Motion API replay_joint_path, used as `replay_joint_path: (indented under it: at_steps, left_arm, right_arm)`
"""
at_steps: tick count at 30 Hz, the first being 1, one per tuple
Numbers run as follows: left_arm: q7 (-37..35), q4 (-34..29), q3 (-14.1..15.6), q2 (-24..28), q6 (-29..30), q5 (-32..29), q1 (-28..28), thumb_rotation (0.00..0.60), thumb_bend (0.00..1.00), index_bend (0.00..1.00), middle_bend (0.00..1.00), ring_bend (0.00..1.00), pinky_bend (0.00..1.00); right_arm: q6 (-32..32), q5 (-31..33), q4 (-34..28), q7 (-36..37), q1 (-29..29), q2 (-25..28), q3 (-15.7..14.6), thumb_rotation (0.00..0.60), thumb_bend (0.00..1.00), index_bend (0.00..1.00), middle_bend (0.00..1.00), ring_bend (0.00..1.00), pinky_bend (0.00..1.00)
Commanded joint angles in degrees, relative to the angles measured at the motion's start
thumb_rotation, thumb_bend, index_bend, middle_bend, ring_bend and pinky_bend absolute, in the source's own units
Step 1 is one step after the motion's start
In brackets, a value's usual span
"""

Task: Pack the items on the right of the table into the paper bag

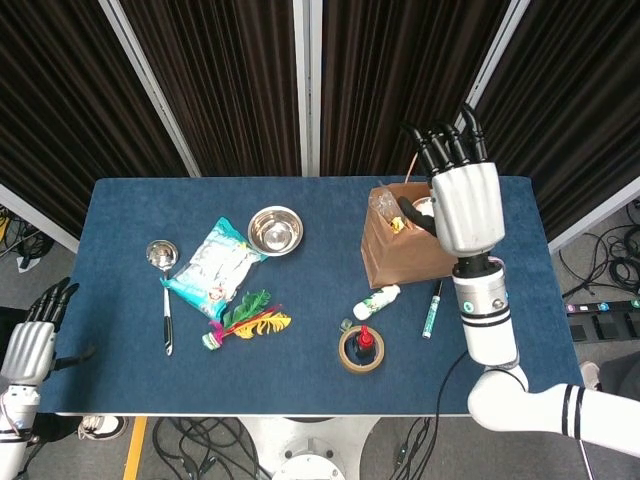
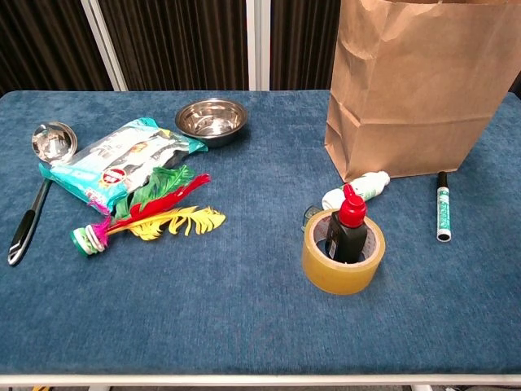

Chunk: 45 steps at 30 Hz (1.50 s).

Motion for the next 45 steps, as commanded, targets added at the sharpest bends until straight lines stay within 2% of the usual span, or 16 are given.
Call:
replay_joint_path:
  at_steps: [1, 7, 10, 17, 22, 29, 35, 45]
  left_arm:
    - [0.3, -0.7, 0.1, 0.5, 0.5, 0.2, 0.3, 0.600, 0.17, 0.10, 0.12, 0.02, 0.15]
    - [0.8, -1.9, 0.5, 1.2, 0.8, 0.4, 0.6, 0.600, 0.17, 0.10, 0.12, 0.02, 0.15]
    - [1.1, -2.4, 0.7, 1.5, 1.1, 0.6, 0.9, 0.600, 0.17, 0.10, 0.12, 0.02, 0.15]
    - [1.6, -3.0, 1.0, 1.7, 0.9, 0.7, 0.9, 0.600, 0.17, 0.10, 0.12, 0.02, 0.15]
    - [1.5, -1.7, 0.6, 0.6, -0.6, 0.2, 0.1, 0.600, 0.17, 0.10, 0.12, 0.02, 0.15]
    - [1.3, -1.2, 0.5, 0.3, -0.2, 0.2, 0.2, 0.600, 0.17, 0.10, 0.12, 0.02, 0.15]
    - [1.0, -1.4, 0.8, 0.8, 0.5, 0.2, 0.9, 0.600, 0.17, 0.10, 0.12, 0.02, 0.15]
    - [1.1, -2.6, 1.2, 1.4, 1.3, 0.5, 1.6, 0.600, 0.17, 0.10, 0.12, 0.02, 0.15]
  right_arm:
    - [-0.6, -7.6, -4.2, 6.2, 0.6, -1.1, -3.1, 0.600, 0.00, 0.16, 0.27, 0.19, 0.04]
    - [-8.2, -9.3, -10.0, 10.9, -2.4, 3.5, -11.2, 0.600, 0.00, 0.16, 0.27, 0.19, 0.04]
    - [-12.1, -9.0, -11.5, 12.4, -3.6, 6.8, -14.3, 0.600, 0.00, 0.16, 0.27, 0.19, 0.04]
    - [-21.0, -9.4, -10.0, 15.3, -4.5, 13.7, -19.4, 0.600, 0.00, 0.16, 0.26, 0.18, 0.04]
    - [-25.2, -8.9, -7.8, 17.5, -4.7, 14.8, -21.6, 0.600, 0.00, 0.16, 0.23, 0.16, 0.03]
    - [-30.1, -4.4, -4.4, 19.7, -3.3, 10.6, -21.8, 0.600, 0.00, 0.14, 0.22, 0.15, 0.03]
    - [-36.7, 2.5, -4.7, 14.9, -0.1, 9.3, -23.4, 0.600, 0.00, 0.05, 0.16, 0.08, 0.00]
    - [-39.9, 14.4, -5.7, 5.9, 4.7, 7.2, -27.2, 0.600, 0.00, 0.00, 0.11, 0.01, 0.00]
